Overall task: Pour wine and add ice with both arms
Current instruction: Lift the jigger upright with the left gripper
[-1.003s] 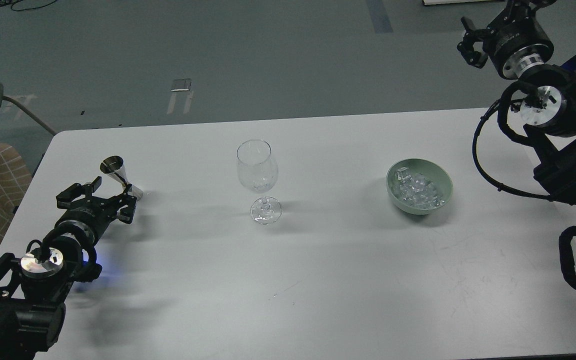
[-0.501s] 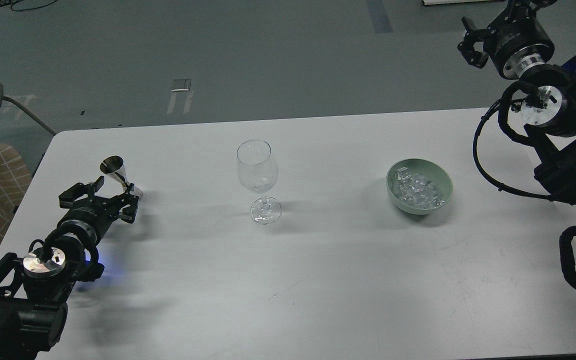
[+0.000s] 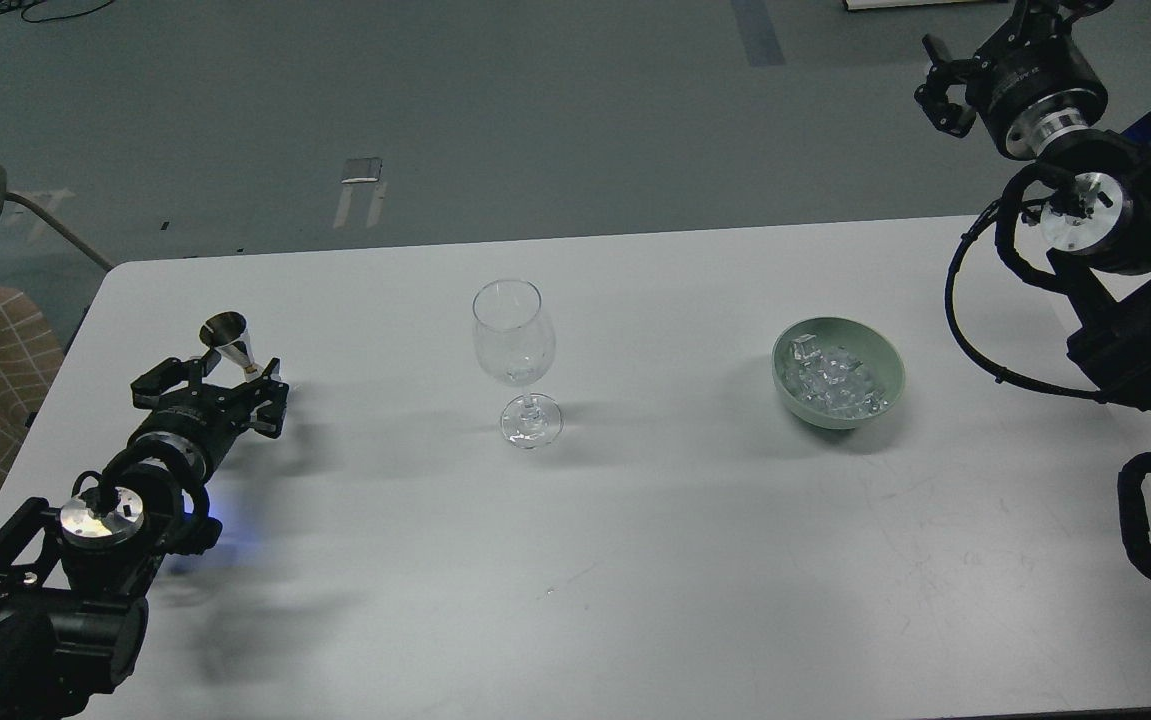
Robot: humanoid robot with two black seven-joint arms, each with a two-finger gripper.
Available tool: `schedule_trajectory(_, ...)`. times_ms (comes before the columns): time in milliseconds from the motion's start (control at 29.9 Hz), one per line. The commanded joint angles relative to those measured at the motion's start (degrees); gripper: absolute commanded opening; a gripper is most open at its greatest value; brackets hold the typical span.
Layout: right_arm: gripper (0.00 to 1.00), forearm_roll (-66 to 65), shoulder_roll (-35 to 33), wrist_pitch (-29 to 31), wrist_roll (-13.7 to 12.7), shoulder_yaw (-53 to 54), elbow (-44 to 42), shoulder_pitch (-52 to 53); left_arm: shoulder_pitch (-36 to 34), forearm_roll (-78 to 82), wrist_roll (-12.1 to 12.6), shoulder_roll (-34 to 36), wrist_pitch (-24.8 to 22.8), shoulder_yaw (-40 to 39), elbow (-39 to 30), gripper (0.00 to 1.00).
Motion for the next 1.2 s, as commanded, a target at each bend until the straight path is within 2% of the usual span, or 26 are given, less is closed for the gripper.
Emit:
schedule_trajectory(0,1.0,0.0,0.0,0.1,0.0,0.0,0.0,0.0,0.0,0.0,0.0,0.0,-0.1,-0.3,0.2,0.63)
schedule_trajectory(167,1.0,0.0,0.0,0.1,0.1,-0.1,0.0,0.0,-0.8,0.0,0.0,-0.1,0.0,-0.4,0.2,0.54)
schedule_trajectory(401,1.0,0.0,0.0,0.0,0.1,-0.1,-0.1,0.0,-1.3,-0.1,0.0,-0.3,-0.1,-0.4,0.3,0.54)
schedule_trajectory(702,1.0,0.0,0.0,0.1,0.1,-0.1,0.0,0.0,-2.4,0.0,0.0,-1.5,-0.8,-0.4,3.9,0.52)
schedule_trajectory(1036,1.0,0.0,0.0,0.1,0.1,-0.1,-0.1,0.0,-3.3,-0.1,0.0,-1.9,-0.8,-0.4,4.0,0.47)
schedule_trajectory(1103,1.0,0.0,0.0,0.0,0.1,-0.1,-0.1,0.0,-3.2,-0.1,0.1,-1.9,-0.8,-0.4,4.1,0.41)
schedule_trajectory(1170,1.0,0.0,0.0,0.0,0.1,-0.1,0.0,0.0,-3.2,-0.1,0.1,-2.0,-0.9,-0.4,4.1,0.39)
